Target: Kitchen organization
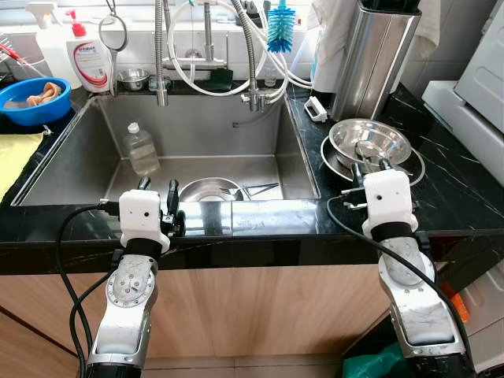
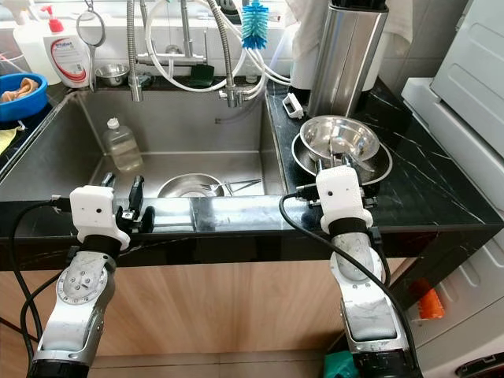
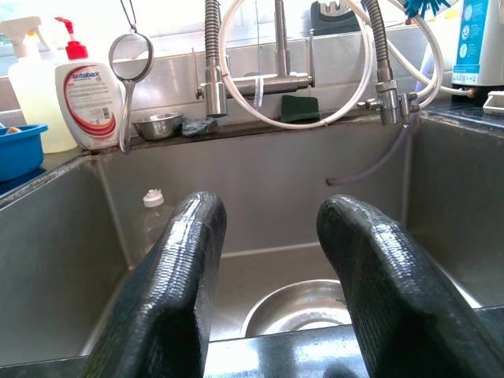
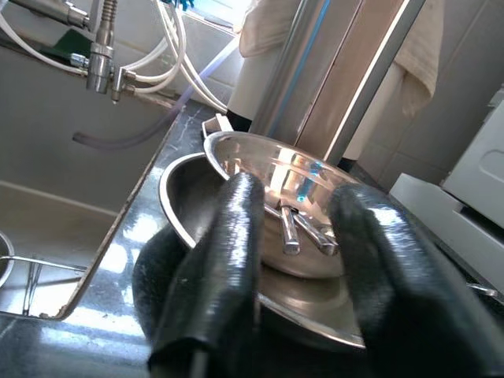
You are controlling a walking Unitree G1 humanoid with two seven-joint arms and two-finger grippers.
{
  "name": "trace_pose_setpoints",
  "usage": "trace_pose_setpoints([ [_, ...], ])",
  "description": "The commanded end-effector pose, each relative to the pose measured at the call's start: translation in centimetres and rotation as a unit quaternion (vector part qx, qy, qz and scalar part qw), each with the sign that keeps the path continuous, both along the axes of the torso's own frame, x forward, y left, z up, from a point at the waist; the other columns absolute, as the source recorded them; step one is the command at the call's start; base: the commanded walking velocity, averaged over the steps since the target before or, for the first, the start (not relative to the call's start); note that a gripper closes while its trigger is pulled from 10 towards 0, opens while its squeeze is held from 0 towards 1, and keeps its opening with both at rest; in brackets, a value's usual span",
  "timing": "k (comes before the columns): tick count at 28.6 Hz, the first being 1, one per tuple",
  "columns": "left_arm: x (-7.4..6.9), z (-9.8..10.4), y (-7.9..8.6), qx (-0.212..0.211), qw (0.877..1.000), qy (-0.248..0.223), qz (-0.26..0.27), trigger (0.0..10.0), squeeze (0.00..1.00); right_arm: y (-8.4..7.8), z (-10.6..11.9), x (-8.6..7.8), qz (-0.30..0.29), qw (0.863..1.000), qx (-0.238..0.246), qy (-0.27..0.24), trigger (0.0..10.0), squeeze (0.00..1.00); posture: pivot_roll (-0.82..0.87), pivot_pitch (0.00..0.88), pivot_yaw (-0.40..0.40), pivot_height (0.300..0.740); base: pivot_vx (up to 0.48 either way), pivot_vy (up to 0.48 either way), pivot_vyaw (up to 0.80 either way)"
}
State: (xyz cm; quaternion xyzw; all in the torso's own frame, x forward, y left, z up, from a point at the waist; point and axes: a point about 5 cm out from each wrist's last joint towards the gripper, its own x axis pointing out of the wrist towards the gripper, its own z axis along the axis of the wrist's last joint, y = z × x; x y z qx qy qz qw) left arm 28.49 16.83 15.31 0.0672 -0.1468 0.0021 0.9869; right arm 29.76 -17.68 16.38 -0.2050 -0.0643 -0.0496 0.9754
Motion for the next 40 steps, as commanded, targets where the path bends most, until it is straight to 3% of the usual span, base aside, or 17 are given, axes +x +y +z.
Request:
trace_pose_setpoints([
  [1, 0.0, -0.9, 0.1, 0.0, 1.0, 0.022, 0.0, 10.0, 0.0, -0.3, 0.1, 0.3, -0.012, 1.0, 0.01, 0.003, 0.0, 0.0, -0.07, 0.0, -0.029, 0.706, 0.0, 0.0, 0.0],
  [19, 0.0, -0.8, 0.0, 0.001, 1.0, 0.018, -0.003, 10.0, 0.0, 0.1, 0.5, 0.5, -0.004, 1.0, 0.022, -0.011, 0.0, 0.0, -0.06, 0.0, -0.025, 0.706, 0.0, 0.0, 0.0],
  [24, 0.0, -0.8, 0.0, 0.0, 1.0, 0.018, -0.004, 10.0, 0.0, -0.3, 1.7, 0.6, -0.023, 0.999, 0.02, -0.04, 0.0, 0.0, -0.07, 0.0, -0.024, 0.706, 0.0, 0.0, 0.0],
  [25, 0.0, -0.8, 0.0, 0.0, 1.0, 0.018, -0.004, 10.0, 0.0, -0.3, 2.2, 0.6, -0.024, 0.998, 0.014, -0.056, 10.0, 0.0, -0.06, 0.0, -0.026, 0.706, 0.0, 0.0, 0.0],
  [32, 0.0, -0.8, 0.0, -0.001, 1.0, 0.018, -0.001, 10.0, 0.0, 0.7, 5.8, 0.3, -0.012, 0.986, -0.052, -0.157, 10.0, 0.0, -0.07, 0.0, -0.029, 0.706, 0.0, 0.0, 0.0],
  [36, 0.0, -0.8, 0.1, -0.002, 1.0, 0.018, 0.001, 10.0, 0.0, 2.3, 5.8, 0.7, 0.058, 0.986, -0.042, -0.149, 10.0, 0.0, -0.07, 0.0, -0.029, 0.706, 0.0, 0.0, 0.0],
  [37, 0.1, -0.8, 0.1, -0.002, 1.0, 0.018, 0.002, 10.0, 0.0, 3.2, 5.6, 1.1, 0.093, 0.988, 0.023, -0.12, 10.0, 0.0, -0.07, 0.0, -0.028, 0.706, 0.0, 0.0, 0.0],
  [38, 0.1, -0.8, 0.1, -0.002, 1.0, 0.017, 0.002, 10.0, 0.0, 4.6, 5.9, 1.4, 0.151, 0.981, 0.064, -0.102, 10.0, 0.0, -0.07, 0.0, -0.029, 0.706, 0.0, 0.0, 0.0],
  [40, 0.1, -0.8, 0.0, -0.002, 1.0, 0.017, 0.002, 10.0, 0.0, 5.3, 6.2, 1.4, 0.184, 0.975, 0.067, -0.101, 10.0, 0.0, -0.07, 0.0, -0.029, 0.706, 0.0, 0.0, 0.0],
])
